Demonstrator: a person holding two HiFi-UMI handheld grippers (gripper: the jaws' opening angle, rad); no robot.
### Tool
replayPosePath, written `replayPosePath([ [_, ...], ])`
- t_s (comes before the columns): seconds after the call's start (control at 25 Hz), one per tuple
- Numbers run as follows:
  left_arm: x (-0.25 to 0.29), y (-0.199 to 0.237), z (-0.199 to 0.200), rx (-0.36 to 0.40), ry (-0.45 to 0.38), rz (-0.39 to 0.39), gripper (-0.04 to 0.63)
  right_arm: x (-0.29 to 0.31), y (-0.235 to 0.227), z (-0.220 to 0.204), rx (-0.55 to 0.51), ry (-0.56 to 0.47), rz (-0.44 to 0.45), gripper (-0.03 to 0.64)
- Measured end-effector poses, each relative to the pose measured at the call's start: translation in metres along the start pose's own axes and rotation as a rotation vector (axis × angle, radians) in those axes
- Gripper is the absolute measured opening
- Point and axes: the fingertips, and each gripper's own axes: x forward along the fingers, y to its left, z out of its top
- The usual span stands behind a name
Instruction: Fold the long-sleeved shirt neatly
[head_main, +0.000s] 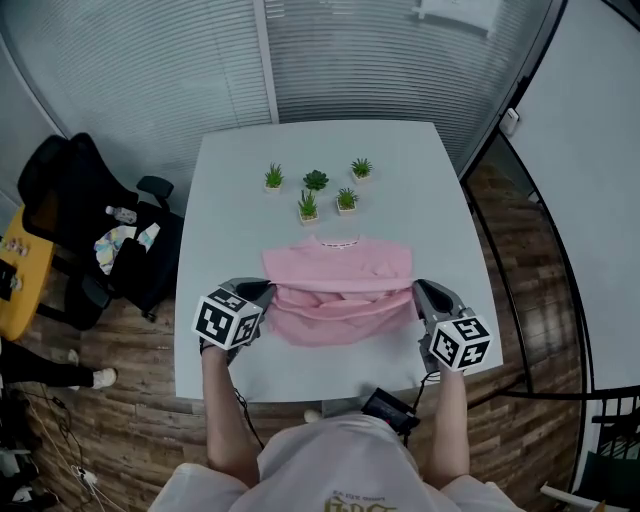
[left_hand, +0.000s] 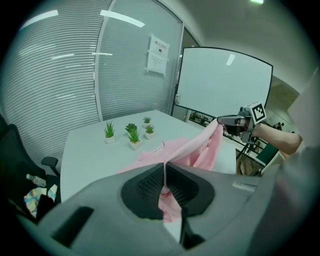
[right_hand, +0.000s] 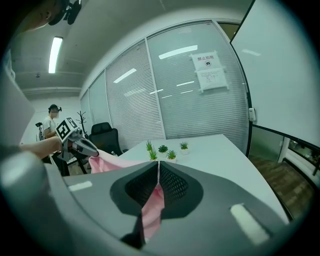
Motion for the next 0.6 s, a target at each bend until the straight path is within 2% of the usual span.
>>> replayPosePath([
  [0.4,0.039,0.039,0.037,-0.019,0.009,0.053,0.018,0.051,-0.032,0.022,0.020,-0.007,0.022,0.025],
  [0.6,0.065,0.054,0.043,-0.034,0.037,0.063,0.018,0.077,-0.050,0.022,0.030,0.014,0.030,0.025],
])
